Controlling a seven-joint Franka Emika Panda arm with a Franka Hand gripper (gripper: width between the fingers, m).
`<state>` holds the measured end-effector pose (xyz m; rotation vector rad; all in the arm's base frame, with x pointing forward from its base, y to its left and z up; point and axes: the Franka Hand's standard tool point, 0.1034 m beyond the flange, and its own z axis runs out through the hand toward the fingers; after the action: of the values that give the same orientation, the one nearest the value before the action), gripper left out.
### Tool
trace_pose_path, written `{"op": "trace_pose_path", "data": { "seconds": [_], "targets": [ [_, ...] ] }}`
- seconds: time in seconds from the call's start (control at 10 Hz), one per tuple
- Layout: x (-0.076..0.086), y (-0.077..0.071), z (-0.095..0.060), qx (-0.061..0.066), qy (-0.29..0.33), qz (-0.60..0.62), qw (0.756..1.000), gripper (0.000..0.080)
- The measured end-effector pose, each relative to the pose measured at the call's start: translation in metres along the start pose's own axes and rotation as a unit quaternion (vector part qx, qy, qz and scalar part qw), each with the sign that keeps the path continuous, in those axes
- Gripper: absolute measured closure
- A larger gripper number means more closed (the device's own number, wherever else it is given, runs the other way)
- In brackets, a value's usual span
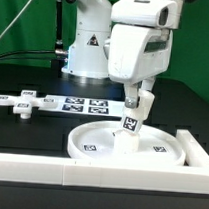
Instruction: Assemble round table
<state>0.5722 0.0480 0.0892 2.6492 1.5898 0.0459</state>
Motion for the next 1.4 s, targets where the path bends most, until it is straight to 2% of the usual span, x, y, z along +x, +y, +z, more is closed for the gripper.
{"op": "trace_pose_path", "data": {
  "seconds": [0.4,0.5,0.6,0.7,0.8,0.9,1.2,1.4],
  "targets": [
    [0.0,0.0,0.0,0.001,0.0,0.029,1.0,0.0385],
    [-0.002,0.001,-0.001,0.006,0.006,0.088,0.996,0.0385],
    [-0.007,0.002,0.0,0.018,0.018,0.156,0.987,0.0385],
    [-0.011,0.004,0.0,0.025,0.029,0.195,0.98,0.0385],
    [-0.011,0.006,0.001,0.02,0.04,0.236,0.971,0.0385],
    [-0.009,0.005,0.001,0.021,0.039,0.255,0.966,0.0385],
    [-0.009,0.005,0.001,0.026,0.036,0.361,0.932,0.0385],
    [-0.012,0.002,0.002,0.035,0.043,0.483,0.874,0.0385]
  ]
}}
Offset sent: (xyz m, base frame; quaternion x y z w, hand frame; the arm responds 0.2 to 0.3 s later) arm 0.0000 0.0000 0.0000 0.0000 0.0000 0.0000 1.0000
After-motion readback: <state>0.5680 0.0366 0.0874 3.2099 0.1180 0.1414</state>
